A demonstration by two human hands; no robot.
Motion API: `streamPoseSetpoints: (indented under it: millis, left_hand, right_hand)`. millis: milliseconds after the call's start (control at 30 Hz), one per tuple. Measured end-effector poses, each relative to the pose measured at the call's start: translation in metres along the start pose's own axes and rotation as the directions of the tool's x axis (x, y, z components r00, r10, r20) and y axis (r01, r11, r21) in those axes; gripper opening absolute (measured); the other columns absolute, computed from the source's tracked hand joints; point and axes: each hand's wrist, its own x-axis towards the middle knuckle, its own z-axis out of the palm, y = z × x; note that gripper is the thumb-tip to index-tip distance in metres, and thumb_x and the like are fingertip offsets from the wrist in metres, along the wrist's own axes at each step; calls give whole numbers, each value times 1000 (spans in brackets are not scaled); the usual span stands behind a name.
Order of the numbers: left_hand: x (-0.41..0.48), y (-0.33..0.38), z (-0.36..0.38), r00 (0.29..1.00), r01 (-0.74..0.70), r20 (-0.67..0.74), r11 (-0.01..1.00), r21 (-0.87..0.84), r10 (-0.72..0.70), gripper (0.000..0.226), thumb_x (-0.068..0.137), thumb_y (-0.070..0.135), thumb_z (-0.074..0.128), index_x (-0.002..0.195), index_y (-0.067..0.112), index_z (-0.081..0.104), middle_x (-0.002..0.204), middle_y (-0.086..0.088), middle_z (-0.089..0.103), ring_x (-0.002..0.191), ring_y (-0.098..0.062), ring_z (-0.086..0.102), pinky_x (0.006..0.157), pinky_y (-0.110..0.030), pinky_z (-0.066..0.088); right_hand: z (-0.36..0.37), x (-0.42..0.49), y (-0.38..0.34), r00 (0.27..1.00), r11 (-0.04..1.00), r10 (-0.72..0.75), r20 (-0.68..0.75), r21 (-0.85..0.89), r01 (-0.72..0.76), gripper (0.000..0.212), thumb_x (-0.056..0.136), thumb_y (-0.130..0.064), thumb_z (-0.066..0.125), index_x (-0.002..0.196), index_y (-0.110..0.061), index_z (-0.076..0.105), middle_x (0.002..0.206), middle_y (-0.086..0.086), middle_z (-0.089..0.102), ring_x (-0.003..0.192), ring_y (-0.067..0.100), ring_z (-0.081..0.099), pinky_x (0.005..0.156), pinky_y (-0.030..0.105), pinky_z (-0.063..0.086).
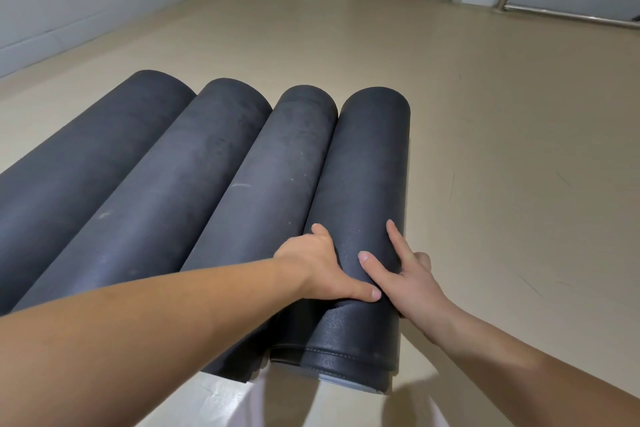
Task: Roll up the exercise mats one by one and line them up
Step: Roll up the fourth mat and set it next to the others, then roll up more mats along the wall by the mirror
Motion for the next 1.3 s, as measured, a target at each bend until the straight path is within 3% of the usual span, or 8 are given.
streamPoseSetpoints:
  millis: [200,400,533,733,867,1033,1133,1300]
  left_hand:
    - [-1,-10,1,1000,-1,30,990,-140,5,117,51,88,82,132,14,43,104,6,63,105,-23,65,78,-34,56]
    - [-5,-15,1,1000,5,14,982,-191,-2,111,49,86,84,128,17,47,111,6,63,109,-23,64,87,-36,58]
    - [-5,-11,-2,999,-3,43,978,-207,13,111,55,79,88,135,16,43,118,4,61,110,-23,64,93,-39,58]
    - [-4,-14,-17,990,-87,-97,987,137,101,119,65,97,63,151,18,36,139,-1,54,131,-27,57,100,-43,52]
    - [4,-20,-27,972,-185,-132,978,91,197,85,82,90,53,131,21,48,115,3,52,117,-26,60,96,-46,54]
    - [10,-16,-63,969,-210,-117,974,80,219,73,96,64,62,145,12,47,138,-6,59,126,-28,60,105,-45,52]
    - [-5,-5,-104,978,-196,-56,976,91,201,72,98,55,66,152,12,43,141,-6,61,126,-27,62,104,-42,52]
    - [-81,38,-203,987,-161,-18,986,-48,160,68,102,46,65,158,18,41,140,-3,62,125,-23,62,102,-31,51]
  right_hand:
    - [2,-2,-1,1000,1000,-1,16,-3,1,86,68,-88,59,139,-84,10,112,-18,34,107,20,63,103,44,53]
    - [2,-4,-9,1000,1000,17,13,-15,-17,86,82,-76,66,151,-71,14,119,-8,37,108,14,62,104,42,53]
    - [-5,-10,-14,1000,1000,-3,31,-10,3,88,88,-70,66,159,-59,14,136,0,40,121,15,54,104,29,41]
    - [-22,-12,-1,996,1000,-11,-94,-3,10,74,97,-66,53,160,-31,37,154,2,47,144,20,45,113,32,36]
    - [-35,-5,12,990,999,6,-140,-47,-12,44,100,-57,54,122,-22,71,123,-6,70,118,19,63,105,39,49]
    - [-68,6,-2,998,992,56,-36,-112,-60,22,99,-32,65,85,-20,74,71,-7,68,70,16,62,67,30,49]
    - [-103,6,-42,996,978,78,47,-198,-67,22,101,-28,61,89,-15,74,72,-3,64,72,20,61,62,25,43]
    - [-188,-39,-161,998,997,68,14,-38,-67,22,99,-27,59,87,-17,74,90,8,73,90,31,71,70,34,52]
